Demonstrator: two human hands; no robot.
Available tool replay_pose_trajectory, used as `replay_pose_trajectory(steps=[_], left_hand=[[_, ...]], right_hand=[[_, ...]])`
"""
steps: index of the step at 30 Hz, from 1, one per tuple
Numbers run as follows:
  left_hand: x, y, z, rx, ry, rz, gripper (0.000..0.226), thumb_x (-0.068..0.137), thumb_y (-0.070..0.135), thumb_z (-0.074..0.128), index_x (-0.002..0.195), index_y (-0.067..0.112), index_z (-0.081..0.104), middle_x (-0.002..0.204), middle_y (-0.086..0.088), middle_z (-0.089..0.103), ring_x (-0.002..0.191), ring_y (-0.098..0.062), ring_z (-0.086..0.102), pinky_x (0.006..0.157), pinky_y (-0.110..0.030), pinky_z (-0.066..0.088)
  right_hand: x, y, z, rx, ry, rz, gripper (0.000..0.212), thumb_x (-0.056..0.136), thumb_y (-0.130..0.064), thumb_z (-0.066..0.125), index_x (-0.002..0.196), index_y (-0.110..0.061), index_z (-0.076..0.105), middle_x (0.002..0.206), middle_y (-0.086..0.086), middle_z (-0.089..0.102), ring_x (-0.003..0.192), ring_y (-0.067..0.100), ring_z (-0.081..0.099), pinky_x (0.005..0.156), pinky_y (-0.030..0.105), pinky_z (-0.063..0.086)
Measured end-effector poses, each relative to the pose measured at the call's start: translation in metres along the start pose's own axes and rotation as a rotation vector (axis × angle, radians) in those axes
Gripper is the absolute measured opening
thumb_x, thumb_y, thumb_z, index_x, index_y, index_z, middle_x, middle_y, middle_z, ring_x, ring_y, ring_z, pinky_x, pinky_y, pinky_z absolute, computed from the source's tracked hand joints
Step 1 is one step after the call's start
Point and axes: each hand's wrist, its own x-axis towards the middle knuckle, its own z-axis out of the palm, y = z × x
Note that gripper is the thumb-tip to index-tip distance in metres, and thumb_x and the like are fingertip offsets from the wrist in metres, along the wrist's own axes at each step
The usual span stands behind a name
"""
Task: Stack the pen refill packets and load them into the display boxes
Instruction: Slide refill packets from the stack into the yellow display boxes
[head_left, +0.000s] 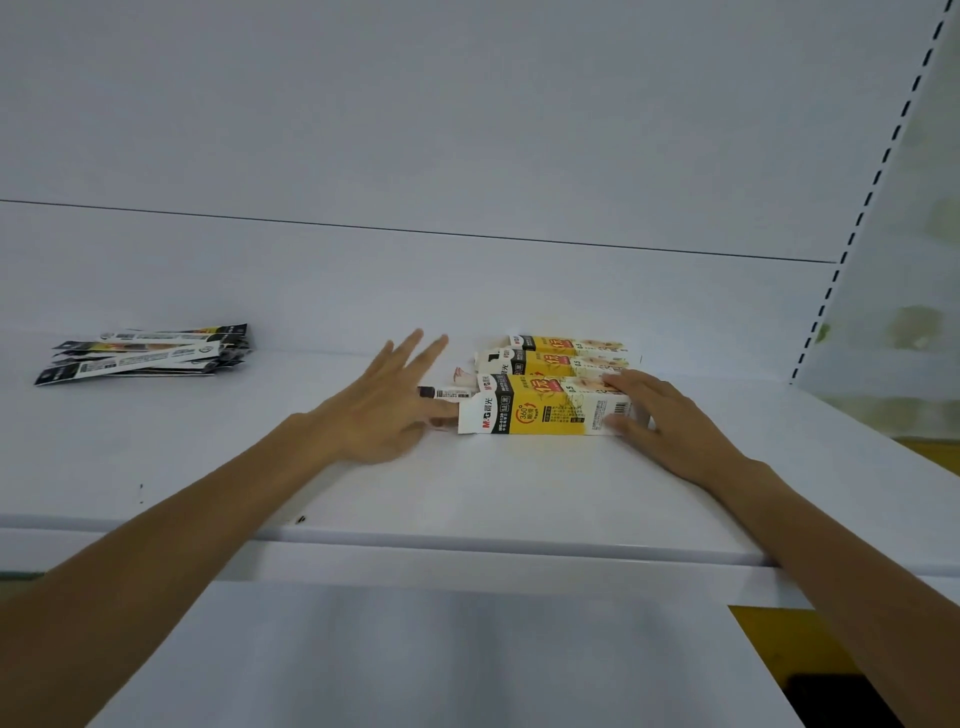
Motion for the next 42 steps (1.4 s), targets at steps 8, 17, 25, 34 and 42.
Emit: replay_pose_trajectory(steps=[8, 17, 25, 34, 42], left_hand=[[-0.035, -0.011, -0.009, -0.338, 0.308, -0.218, 0.050, 0.083, 0.049, 0.039, 0.131, 0.037, 0.048, 0.145, -0.002, 0.040, 0.135, -0.021, 0.035, 0.107, -0.029, 0.021], [-0.006, 0.021, -0.007, -1.063, 0.057, -0.749, 0.027, 0.098, 0.040, 0.033, 0.103, 0.025, 0.054, 0.109, 0.002, 0.052, 0.102, -0.015, 0.045, 0.087, -0.031, 0.031], [0.007, 0.052, -0.006, -0.780, 0.137, -0.400, 0.061, 0.083, 0.050, 0.029, 0.134, 0.021, 0.048, 0.129, -0.001, 0.052, 0.123, -0.021, 0.042, 0.104, -0.029, 0.033], [0.008, 0.049, -0.001, -0.936, 0.114, -0.483, 0.026, 0.093, 0.033, 0.041, 0.102, 0.025, 0.063, 0.091, 0.004, 0.063, 0.088, -0.019, 0.055, 0.071, -0.025, 0.035], [0.020, 0.050, -0.004, -0.945, -0.098, -0.570, 0.037, 0.099, 0.037, 0.033, 0.065, 0.030, 0.045, 0.075, 0.005, 0.046, 0.078, -0.017, 0.042, 0.068, -0.030, 0.030]], right_hand=[[0.000, -0.003, 0.001, -0.031, 0.031, -0.009, 0.050, 0.093, -0.043, 0.046, 0.140, -0.030, 0.036, 0.148, -0.004, 0.033, 0.136, 0.013, 0.027, 0.107, 0.037, 0.031], [0.000, -0.004, 0.001, -0.031, 0.043, -0.024, 0.051, 0.093, -0.040, 0.048, 0.140, -0.025, 0.037, 0.146, -0.003, 0.036, 0.134, 0.015, 0.030, 0.107, 0.036, 0.032], [-0.001, -0.004, 0.000, -0.038, 0.035, -0.024, 0.051, 0.093, -0.040, 0.047, 0.140, -0.025, 0.037, 0.146, -0.002, 0.035, 0.132, 0.017, 0.032, 0.106, 0.036, 0.033], [-0.001, -0.008, -0.001, -0.035, 0.030, -0.016, 0.052, 0.093, -0.039, 0.049, 0.141, -0.022, 0.036, 0.148, 0.001, 0.033, 0.135, 0.019, 0.029, 0.108, 0.029, 0.024], [-0.002, -0.011, -0.002, -0.028, 0.060, 0.010, 0.053, 0.091, -0.042, 0.051, 0.139, -0.022, 0.040, 0.145, 0.001, 0.033, 0.130, 0.018, 0.037, 0.103, 0.032, 0.037]])
